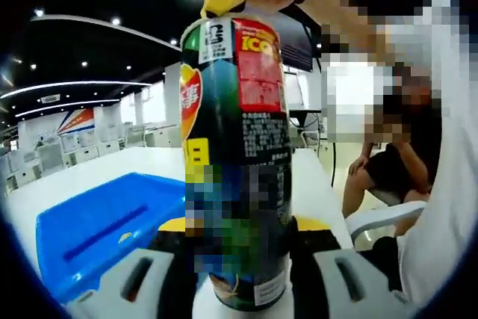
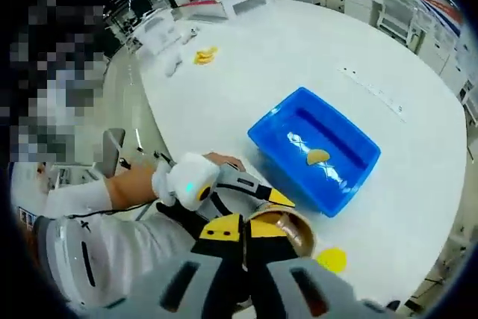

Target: Open the lid of the chip container on the table, take out the chips, place them into the box in front of the container, and close the lid

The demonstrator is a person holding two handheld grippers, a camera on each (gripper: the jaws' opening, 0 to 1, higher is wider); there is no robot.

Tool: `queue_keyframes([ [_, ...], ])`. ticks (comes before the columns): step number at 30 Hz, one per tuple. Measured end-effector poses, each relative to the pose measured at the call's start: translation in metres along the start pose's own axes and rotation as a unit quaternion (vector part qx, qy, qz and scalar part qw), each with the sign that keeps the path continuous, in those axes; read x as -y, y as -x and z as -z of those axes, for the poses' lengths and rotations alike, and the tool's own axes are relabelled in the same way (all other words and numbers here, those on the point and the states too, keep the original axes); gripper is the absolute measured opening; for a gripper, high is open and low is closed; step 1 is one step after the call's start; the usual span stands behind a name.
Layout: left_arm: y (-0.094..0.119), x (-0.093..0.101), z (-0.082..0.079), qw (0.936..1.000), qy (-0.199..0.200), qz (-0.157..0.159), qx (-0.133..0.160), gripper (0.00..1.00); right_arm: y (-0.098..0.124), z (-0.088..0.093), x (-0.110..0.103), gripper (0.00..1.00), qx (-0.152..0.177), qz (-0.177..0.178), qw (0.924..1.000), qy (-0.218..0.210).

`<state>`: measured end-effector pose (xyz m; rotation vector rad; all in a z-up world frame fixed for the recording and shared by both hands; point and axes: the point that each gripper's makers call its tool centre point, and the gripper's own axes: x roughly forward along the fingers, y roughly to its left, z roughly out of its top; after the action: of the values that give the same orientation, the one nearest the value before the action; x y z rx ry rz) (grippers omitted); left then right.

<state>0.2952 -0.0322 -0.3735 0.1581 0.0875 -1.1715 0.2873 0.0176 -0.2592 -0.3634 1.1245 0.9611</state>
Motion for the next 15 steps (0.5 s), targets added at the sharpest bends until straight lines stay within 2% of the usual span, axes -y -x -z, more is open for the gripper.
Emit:
queue_keyframes([
  [5, 0.001, 0.004, 0.002, 0.9999, 0.003, 0.009, 0.007, 0.49, -0.007, -0.003, -0.012, 0.02, -0.001, 0.001, 0.9998, 0.02],
  [8, 0.003, 0.002, 0.003, 0.9997, 0.015, 0.009, 0.019, 0.49, -0.008, -0.009, -0.012, 0.02, 0.008, 0.021, 0.9989, 0.041],
  [11, 0.006, 0.004, 0.002, 0.9993, 0.018, 0.011, 0.032, 0.49, -0.008, -0.01, -0.013, 0.02, 0.012, 0.019, 0.9989, 0.04],
  [15, 0.005, 0.004, 0.001, 0.9991, 0.02, 0.013, 0.036, 0.49, -0.007, -0.01, -0.01, 0.02, 0.02, 0.014, 0.9989, 0.039],
])
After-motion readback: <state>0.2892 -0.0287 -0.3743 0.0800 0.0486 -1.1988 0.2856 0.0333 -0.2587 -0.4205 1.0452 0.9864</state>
